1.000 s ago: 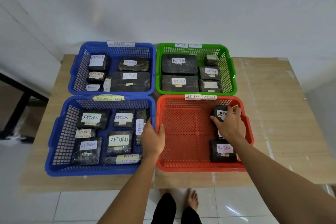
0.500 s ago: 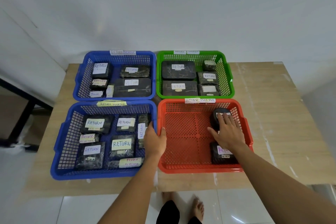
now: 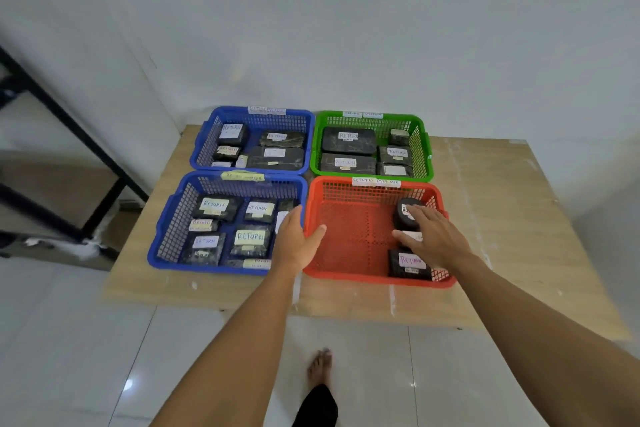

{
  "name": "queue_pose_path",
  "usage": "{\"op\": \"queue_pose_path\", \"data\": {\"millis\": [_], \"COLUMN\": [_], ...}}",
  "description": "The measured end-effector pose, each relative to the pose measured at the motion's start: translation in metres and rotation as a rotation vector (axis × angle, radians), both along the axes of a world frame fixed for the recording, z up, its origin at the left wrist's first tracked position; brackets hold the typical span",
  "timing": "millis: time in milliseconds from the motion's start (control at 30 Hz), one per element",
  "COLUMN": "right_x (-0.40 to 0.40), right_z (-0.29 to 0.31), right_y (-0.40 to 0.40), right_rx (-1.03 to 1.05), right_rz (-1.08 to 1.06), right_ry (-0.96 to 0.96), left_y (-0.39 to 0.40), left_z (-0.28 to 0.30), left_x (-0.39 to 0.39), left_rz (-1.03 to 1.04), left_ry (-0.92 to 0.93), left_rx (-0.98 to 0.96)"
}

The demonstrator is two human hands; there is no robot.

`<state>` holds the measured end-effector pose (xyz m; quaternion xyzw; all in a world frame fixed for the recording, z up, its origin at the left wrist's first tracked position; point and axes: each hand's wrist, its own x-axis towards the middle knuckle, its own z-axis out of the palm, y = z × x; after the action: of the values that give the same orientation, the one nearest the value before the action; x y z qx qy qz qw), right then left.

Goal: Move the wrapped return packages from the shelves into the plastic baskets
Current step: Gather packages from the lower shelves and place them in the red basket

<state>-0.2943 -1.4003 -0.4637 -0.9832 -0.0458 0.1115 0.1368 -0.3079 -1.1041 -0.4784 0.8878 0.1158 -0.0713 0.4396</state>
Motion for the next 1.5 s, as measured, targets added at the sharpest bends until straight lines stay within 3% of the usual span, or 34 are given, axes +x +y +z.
{"op": "queue_pose_path", "data": {"millis": [333, 600, 867, 1233, 1500], "right_x": [-0.104, -0.151, -0.210, -0.304, -0.331], "right_z": [0.040, 0.042, 0.040, 0.029, 0.017], "right_y": [0.023, 0.124, 0.272, 0.492, 0.667], "right_rx": [0.217, 0.200, 0.187, 0.288, 0.375], "right_rz": [0.224, 0.457, 0.584, 0.527, 0.523], "right_ry": [0.028, 0.077, 0.180, 0.274, 0.284], "left_y": [0.002, 0.074, 0.200, 0.416, 0.574], "left_z": [0.041, 0.049, 0.046, 0.031, 0.028], "left_x": [-0.143, -0.245, -0.332, -0.431, -0.458], "left_rz": [-0.075, 0.052, 0.192, 0.241, 0.361], "left_ry": [-0.044, -0.028, -0.018, 0.058, 0.052], "left_rx": [0.013, 0.067, 0.033, -0.025, -0.040]}}
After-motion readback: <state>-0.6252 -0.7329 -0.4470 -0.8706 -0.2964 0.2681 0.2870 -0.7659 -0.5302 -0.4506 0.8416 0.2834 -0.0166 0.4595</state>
